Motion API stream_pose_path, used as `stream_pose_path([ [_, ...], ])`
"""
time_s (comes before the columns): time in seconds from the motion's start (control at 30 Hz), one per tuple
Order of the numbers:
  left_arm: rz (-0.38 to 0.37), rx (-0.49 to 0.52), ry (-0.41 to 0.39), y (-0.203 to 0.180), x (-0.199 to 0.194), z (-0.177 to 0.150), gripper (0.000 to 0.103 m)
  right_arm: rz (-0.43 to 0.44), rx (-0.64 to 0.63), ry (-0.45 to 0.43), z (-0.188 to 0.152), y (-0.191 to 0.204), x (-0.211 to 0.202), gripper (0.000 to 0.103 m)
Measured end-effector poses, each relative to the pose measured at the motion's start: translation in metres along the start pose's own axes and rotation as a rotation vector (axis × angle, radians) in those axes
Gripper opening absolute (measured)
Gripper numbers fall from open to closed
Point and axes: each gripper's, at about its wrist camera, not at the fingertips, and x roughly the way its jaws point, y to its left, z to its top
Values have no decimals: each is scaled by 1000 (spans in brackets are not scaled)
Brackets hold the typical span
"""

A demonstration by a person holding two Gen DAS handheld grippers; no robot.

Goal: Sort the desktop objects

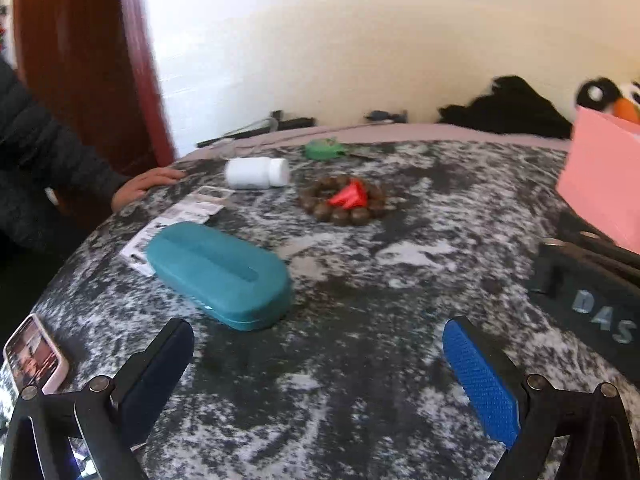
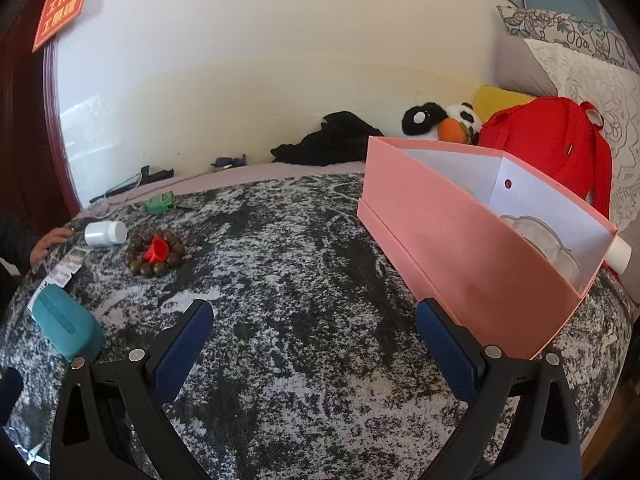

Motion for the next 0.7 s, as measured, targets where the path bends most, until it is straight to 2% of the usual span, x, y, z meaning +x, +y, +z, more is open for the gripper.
stream_pose_path([
  [0.1, -36, -39, 5, 7, -2, 4, 103, -3, -6, 4, -1, 1, 1, 103],
  [0.23, -35, -112, 32, 16, 3, 1, 103, 0, -4, 2, -1, 1, 1, 103],
  [0.5, 52, -92, 30, 10, 9, -5, 103, -6, -14, 4, -1, 2, 2, 103],
  [0.63, 150, -25, -42, 0, 2, -8, 103, -5, -11, 5, -1, 1, 2, 103],
  [0.7, 144, -16, -64, -1, -2, -8, 103, -4, -9, 7, -1, -1, 2, 103],
])
